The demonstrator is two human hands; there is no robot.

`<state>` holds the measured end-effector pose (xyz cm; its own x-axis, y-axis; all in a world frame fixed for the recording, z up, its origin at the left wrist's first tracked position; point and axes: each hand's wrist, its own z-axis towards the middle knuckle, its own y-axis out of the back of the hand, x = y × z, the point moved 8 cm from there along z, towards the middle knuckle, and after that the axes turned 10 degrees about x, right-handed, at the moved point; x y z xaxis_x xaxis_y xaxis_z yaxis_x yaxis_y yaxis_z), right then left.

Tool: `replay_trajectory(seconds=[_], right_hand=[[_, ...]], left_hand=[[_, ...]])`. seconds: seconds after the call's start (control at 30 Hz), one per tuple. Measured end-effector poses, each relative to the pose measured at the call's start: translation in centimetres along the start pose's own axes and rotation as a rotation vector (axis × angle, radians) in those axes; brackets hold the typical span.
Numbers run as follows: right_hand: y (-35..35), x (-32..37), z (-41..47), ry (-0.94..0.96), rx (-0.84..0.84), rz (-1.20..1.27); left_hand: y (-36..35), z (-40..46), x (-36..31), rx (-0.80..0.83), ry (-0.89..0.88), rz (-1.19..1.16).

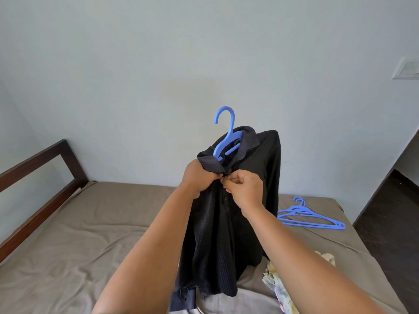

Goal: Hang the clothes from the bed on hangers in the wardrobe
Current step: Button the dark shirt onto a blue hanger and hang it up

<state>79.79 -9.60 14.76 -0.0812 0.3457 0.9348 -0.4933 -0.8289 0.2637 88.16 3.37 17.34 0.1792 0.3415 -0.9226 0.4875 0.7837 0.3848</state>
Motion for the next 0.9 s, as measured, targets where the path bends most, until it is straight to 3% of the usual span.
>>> replay_trajectory(seconds=[0.17,0.23,0.37,0.47,0.5,0.57,0.6,0.63,0.7,0.73,0.77,0.8,0.9], right_hand=[[-0.6,0.2,0.0,-0.022,0.090,0.094],[-1.1,-0.2,0.2,-0.127,0.167,0.271],[-3.1,-1.2,-0.7,-0.441,0.461,0.864],[-3.5,-1.7,-1.3,-0.542,0.520,1.047],[-3.5,-1.8,-1.3,-0.544,0.537,0.953],[-1.6,-2.3,0.0,-0.434,0.500,0.347],[0.4,-1.9,1.0,-0.305,0.363,-0.039],[3.1,-0.3,1.8,-0.130,0.119,-0.316],[7.7,4.2,0.8,0.272,-0.348,-0.428],[9.2,5.7,0.3,0.392,-0.474,-0.420],[9.8,6.6,0.8,0.434,-0.488,-0.464],[9.6,7.2,2.0,0.419,-0.399,-0.562],[8.0,6.6,5.8,0.247,0.025,-0.713]], left_hand=[[0.1,0.2,-0.7,0.083,-0.050,0.053],[-0.1,0.2,-0.7,0.135,-0.070,0.064],[-0.4,-0.1,-0.3,0.298,-0.147,-0.060],[-0.2,-0.6,-0.7,0.340,-0.199,-0.038],[0.0,-0.6,-1.1,0.315,-0.224,-0.005],[1.2,-0.6,-1.8,0.234,-0.249,0.053],[1.8,-0.6,-2.1,0.207,-0.250,0.082],[2.5,-0.7,-2.5,0.191,-0.257,0.122],[4.0,-0.9,-3.8,0.154,-0.295,0.226],[4.8,-1.1,-4.4,0.114,-0.300,0.287],[5.6,-1.1,-5.1,0.068,-0.296,0.361],[6.2,-1.0,-5.6,0.030,-0.287,0.448],[6.9,-0.9,-7.0,-0.025,-0.298,0.643]])
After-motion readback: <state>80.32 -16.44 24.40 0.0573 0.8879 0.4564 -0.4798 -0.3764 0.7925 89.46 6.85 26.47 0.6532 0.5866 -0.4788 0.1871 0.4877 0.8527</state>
